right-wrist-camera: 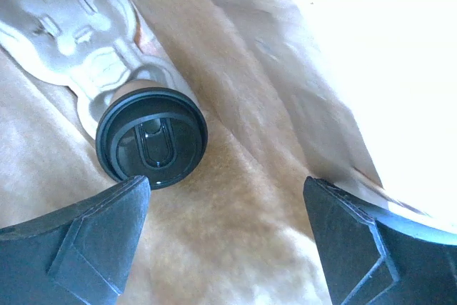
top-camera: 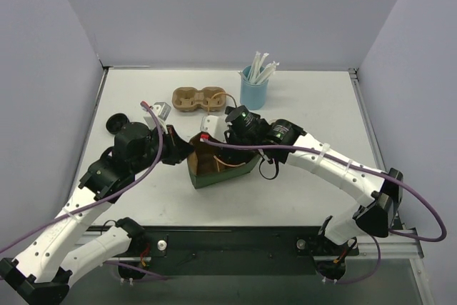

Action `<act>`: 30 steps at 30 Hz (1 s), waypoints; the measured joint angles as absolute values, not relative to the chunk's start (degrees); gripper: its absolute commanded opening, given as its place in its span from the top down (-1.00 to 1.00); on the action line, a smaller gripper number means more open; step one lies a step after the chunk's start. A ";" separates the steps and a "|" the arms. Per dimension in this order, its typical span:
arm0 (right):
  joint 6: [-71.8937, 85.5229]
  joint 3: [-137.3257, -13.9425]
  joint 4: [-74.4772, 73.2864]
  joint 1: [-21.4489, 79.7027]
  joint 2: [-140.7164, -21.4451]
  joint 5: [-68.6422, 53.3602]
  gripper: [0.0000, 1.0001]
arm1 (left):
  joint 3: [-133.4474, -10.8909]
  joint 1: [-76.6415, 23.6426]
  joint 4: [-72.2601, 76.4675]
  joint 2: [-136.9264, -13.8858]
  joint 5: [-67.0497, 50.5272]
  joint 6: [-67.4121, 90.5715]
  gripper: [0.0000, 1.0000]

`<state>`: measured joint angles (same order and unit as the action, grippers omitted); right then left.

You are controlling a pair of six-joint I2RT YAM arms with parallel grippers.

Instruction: Pack the takeout coffee

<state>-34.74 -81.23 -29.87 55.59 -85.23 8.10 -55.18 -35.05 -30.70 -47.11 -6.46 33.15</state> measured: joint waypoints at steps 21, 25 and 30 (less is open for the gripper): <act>-11.64 -99.11 -32.86 53.69 -82.00 10.44 -0.94 | -67.33 -35.05 -34.83 -50.24 2.46 33.56 -0.28; -6.66 -100.68 -32.91 53.08 -81.28 15.18 -1.00 | -69.84 -35.03 -36.34 -51.33 5.19 32.34 -0.65; 0.82 -101.84 -33.45 43.44 -80.62 17.28 -0.97 | -71.13 -35.03 -38.92 -52.14 6.46 30.55 -0.75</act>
